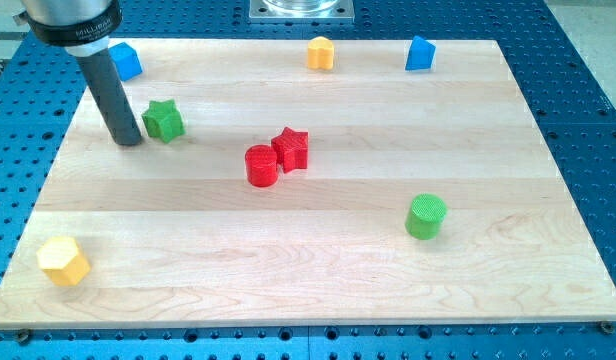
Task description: Place the red star above the hexagon
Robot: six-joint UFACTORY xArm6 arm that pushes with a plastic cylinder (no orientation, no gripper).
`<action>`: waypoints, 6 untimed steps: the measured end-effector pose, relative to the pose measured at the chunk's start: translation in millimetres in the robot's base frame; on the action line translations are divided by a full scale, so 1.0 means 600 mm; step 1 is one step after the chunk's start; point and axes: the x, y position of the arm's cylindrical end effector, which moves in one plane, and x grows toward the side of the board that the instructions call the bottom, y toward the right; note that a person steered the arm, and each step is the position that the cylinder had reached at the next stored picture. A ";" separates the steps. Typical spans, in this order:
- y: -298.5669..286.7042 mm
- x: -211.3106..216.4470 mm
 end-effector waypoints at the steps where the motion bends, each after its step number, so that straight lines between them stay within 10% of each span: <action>1: 0.182 -0.004; 3: 0.463 0.012; 6: 0.113 0.046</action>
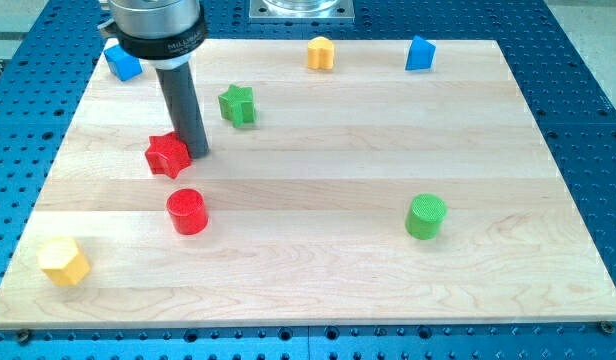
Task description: Place the red star above the hexagon
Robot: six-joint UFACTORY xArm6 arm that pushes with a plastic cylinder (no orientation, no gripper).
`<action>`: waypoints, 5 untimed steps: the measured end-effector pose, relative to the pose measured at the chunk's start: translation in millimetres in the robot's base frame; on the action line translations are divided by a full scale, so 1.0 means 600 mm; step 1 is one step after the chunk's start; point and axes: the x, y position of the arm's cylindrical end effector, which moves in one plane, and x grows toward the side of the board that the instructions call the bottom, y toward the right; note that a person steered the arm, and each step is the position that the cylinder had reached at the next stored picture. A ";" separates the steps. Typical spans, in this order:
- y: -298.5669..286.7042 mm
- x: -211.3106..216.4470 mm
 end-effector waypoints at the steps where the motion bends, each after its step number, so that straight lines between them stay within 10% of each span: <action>1: -0.042 0.019; 5: -0.133 0.083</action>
